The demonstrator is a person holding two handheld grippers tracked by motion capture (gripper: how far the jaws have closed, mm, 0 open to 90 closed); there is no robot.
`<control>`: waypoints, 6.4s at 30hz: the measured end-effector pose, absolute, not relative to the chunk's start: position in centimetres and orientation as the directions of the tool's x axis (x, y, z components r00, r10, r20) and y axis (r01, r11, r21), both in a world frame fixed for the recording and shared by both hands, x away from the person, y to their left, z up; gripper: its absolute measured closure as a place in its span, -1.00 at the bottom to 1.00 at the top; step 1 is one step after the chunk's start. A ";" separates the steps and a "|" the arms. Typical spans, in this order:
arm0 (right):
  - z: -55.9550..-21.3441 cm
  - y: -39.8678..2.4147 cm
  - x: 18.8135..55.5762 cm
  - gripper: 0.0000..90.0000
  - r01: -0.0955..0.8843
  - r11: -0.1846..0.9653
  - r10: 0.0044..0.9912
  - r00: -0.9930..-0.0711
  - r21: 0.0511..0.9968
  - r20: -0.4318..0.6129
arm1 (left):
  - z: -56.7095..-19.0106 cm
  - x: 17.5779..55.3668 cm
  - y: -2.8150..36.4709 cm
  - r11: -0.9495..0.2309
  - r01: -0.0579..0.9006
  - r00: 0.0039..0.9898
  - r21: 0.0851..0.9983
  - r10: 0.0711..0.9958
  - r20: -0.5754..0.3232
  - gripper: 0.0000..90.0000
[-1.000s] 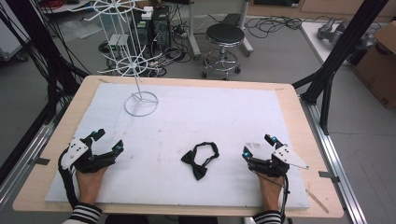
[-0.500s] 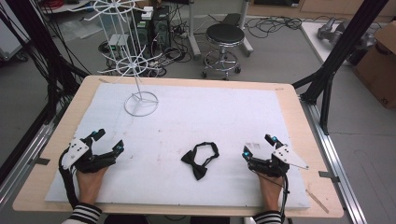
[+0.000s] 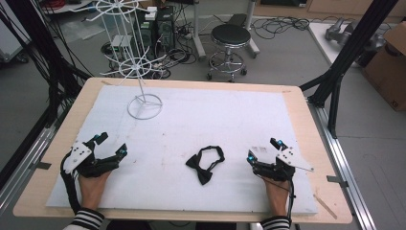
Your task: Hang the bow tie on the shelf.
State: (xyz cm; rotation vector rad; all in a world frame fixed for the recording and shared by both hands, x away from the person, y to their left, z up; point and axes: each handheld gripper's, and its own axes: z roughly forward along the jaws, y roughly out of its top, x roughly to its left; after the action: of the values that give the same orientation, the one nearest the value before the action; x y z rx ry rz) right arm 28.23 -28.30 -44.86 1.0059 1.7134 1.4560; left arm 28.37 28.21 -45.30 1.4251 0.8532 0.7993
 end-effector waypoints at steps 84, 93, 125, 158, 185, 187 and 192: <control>-42.3 -14.4 29.0 0.17 0.518 0.622 0.555 -0.821 0.587 0.137 | -45.3 28.4 28.4 0.020 0.040 0.493 0.999 0.869 -0.038 -0.68; -42.4 -14.4 29.2 0.38 0.537 0.613 0.562 -0.812 0.580 0.158 | -45.3 28.4 28.4 0.020 0.039 0.494 0.999 0.869 -0.037 -0.68; -41.9 -14.3 28.7 0.90 0.473 0.598 0.553 -0.828 0.647 0.094 | -45.3 28.4 28.4 0.020 0.039 0.496 0.999 0.868 -0.037 -0.68; -39.0 -13.0 30.7 0.92 0.237 0.202 0.592 -0.802 0.950 0.074 | -45.3 28.4 28.3 0.012 0.037 0.499 0.999 0.866 -0.028 -0.68; -34.2 -10.8 36.2 0.92 0.099 0.057 0.587 -0.808 0.993 0.047 | -45.3 28.4 28.3 0.014 0.036 0.502 0.999 0.864 -0.030 -0.67; -34.1 -10.6 36.4 0.92 0.100 0.061 0.586 -0.809 0.993 0.046 | -45.3 28.4 28.3 0.015 0.035 0.501 0.999 0.865 -0.030 -0.67; -33.3 -10.1 37.4 0.92 0.078 0.072 0.593 -0.805 0.994 0.020 | -45.3 28.4 28.3 0.013 0.036 0.501 0.999 0.865 -0.030 -0.67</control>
State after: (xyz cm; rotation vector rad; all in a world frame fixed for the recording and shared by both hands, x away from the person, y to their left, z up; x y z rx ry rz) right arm 37.37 -10.07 -33.33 0.6657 1.9649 1.7818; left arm 28.38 28.34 -45.32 1.4194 0.8456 0.7835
